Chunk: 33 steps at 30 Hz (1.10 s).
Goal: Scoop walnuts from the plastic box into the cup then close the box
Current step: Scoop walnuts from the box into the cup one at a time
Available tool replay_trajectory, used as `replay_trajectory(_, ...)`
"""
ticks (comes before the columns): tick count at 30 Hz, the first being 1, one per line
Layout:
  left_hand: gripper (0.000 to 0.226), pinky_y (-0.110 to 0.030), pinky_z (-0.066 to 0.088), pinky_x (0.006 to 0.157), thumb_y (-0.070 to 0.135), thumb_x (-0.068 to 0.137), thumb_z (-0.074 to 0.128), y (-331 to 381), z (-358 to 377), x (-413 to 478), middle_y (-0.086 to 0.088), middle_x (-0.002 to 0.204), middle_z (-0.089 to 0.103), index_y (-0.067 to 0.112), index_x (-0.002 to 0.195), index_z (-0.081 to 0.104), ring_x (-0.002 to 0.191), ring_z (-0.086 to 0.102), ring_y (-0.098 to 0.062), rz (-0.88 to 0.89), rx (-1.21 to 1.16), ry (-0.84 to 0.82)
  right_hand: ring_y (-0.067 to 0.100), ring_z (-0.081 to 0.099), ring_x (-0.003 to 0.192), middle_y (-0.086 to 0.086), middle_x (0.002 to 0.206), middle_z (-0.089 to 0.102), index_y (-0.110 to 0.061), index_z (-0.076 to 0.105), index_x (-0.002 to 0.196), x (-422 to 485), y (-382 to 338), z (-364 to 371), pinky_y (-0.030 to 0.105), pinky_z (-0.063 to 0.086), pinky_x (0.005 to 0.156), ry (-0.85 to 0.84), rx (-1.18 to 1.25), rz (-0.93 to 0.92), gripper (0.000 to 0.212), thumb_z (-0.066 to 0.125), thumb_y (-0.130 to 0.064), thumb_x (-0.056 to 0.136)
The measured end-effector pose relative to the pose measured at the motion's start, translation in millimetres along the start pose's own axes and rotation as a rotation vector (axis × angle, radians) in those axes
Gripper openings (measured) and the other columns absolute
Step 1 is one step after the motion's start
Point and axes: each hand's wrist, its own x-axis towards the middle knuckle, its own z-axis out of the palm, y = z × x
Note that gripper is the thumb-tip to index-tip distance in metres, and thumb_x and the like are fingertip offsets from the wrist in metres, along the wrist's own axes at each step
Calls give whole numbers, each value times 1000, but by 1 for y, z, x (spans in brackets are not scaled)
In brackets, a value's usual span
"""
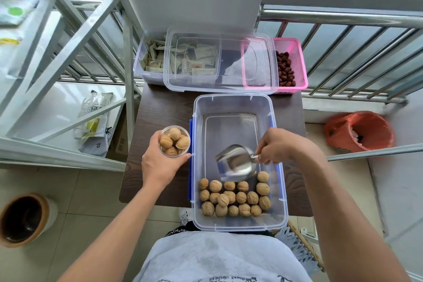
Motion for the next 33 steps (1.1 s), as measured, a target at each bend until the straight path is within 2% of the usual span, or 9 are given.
replay_trajectory(3, 85, -26, 41, 91, 39, 56, 98, 0, 0, -1, 14, 111, 60, 37, 127, 51, 104, 55, -10, 5, 8, -1, 22, 75, 78, 6, 77, 79, -11, 79, 83, 10, 2, 12, 35, 63, 78, -3, -88, 31, 13, 73, -21, 77)
replay_trajectory(8, 89, -25, 41, 93, 40, 56, 98, 0, -2, 0, 15, 114, 59, 34, 131, 50, 107, 55, -9, 13, 15, 0, 27, 66, 72, -1, 63, 65, -12, 61, 63, 26, -3, 39, 31, 55, 70, 23, -297, 28, 6, 62, -18, 63)
replay_trajectory(10, 87, -24, 41, 92, 39, 56, 98, 1, -1, 0, 15, 112, 59, 35, 129, 51, 105, 54, -8, 16, 11, 2, 29, 61, 71, 0, 65, 59, -13, 54, 63, 30, -5, 47, 30, 49, 67, 20, -333, 27, 7, 61, -15, 66)
replay_trajectory(13, 87, -24, 40, 92, 37, 57, 98, 3, 0, -1, 15, 110, 58, 34, 130, 51, 104, 53, -8, 19, 4, 4, 28, 60, 71, 0, 69, 61, -13, 59, 69, 35, -3, 47, 30, 47, 66, 16, -350, 46, 6, 59, -16, 64)
replay_trajectory(20, 91, -27, 41, 94, 40, 55, 98, 2, 2, 3, 14, 112, 58, 32, 133, 50, 106, 53, -9, 16, 21, 6, 32, 65, 87, 5, 96, 70, -17, 70, 94, 40, -5, 52, 36, 55, 80, 94, -300, 19, 23, 59, -29, 78)
replay_trajectory(22, 91, -27, 42, 94, 41, 56, 98, 2, 2, 3, 14, 113, 59, 33, 132, 50, 106, 54, -9, 24, 24, 1, 31, 64, 87, 6, 96, 69, -17, 71, 102, 41, -12, 61, 35, 53, 77, 123, -286, 4, 29, 58, -31, 79)
replay_trajectory(24, 89, -27, 43, 93, 42, 55, 98, 1, 2, 4, 14, 113, 62, 35, 130, 51, 106, 56, -10, 25, 24, 1, 31, 62, 85, 6, 87, 64, -15, 70, 97, 42, -17, 67, 33, 49, 74, 96, -260, 7, 28, 55, -30, 78)
replay_trajectory(28, 90, -31, 46, 95, 43, 54, 98, 1, 3, 5, 11, 116, 65, 36, 130, 51, 108, 59, -14, 14, 27, 7, 31, 69, 88, 8, 82, 73, -9, 74, 87, 48, -3, 59, 41, 59, 80, -18, -106, 13, 33, 54, -31, 72)
replay_trajectory(33, 91, -32, 47, 95, 42, 56, 97, 0, 3, 7, 7, 119, 65, 34, 133, 50, 112, 60, -17, 11, 31, 4, 20, 58, 69, 19, 88, 75, -1, 74, 88, 54, 12, 62, 41, 56, 72, 38, 44, -1, 33, 59, -29, 77)
